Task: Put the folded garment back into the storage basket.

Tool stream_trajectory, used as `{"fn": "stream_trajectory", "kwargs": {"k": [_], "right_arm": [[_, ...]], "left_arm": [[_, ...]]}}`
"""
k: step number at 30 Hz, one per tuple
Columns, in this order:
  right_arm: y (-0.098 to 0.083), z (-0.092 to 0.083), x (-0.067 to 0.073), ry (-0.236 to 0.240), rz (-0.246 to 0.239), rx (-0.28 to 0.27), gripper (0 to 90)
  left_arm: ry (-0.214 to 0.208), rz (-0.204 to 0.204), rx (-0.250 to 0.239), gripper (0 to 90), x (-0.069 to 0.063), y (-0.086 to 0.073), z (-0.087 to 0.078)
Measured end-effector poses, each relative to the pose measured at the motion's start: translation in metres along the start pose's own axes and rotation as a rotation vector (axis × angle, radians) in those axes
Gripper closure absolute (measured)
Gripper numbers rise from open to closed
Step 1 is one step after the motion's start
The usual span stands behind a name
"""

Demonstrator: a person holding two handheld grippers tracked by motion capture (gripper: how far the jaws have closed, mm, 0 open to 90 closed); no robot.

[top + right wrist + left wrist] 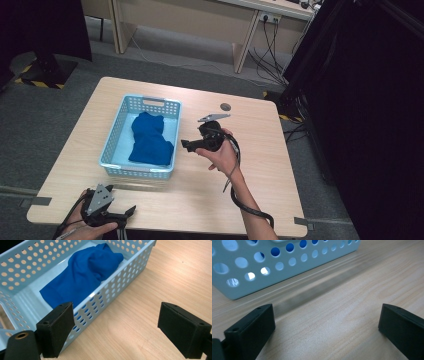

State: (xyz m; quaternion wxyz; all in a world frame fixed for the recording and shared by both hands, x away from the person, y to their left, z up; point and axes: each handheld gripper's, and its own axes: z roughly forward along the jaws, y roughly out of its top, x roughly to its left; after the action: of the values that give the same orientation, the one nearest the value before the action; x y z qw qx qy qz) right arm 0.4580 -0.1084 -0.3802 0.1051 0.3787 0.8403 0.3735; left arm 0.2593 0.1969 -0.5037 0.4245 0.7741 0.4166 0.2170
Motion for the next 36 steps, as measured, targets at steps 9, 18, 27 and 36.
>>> {"fn": "stream_trajectory", "kwargs": {"k": [9,18,27,36], "right_arm": [[-0.009,-0.005,-0.005,-0.003,0.012,-0.001,14.2],[-0.02,-0.006,-0.012,-0.008,0.023,0.006,14.2],[-0.032,-0.008,-0.016,-0.009,0.033,0.007,14.2],[-0.042,-0.009,-0.02,-0.006,0.042,0.008,14.2]], "left_arm": [[0.0,0.0,0.0,0.0,0.0,0.0,0.0],[0.001,0.0,0.0,0.0,0.0,0.0,0.0],[0.001,0.0,0.0,0.0,0.0,0.0,0.0],[0.002,-0.001,0.0,0.0,0.0,0.0,0.0]]}}
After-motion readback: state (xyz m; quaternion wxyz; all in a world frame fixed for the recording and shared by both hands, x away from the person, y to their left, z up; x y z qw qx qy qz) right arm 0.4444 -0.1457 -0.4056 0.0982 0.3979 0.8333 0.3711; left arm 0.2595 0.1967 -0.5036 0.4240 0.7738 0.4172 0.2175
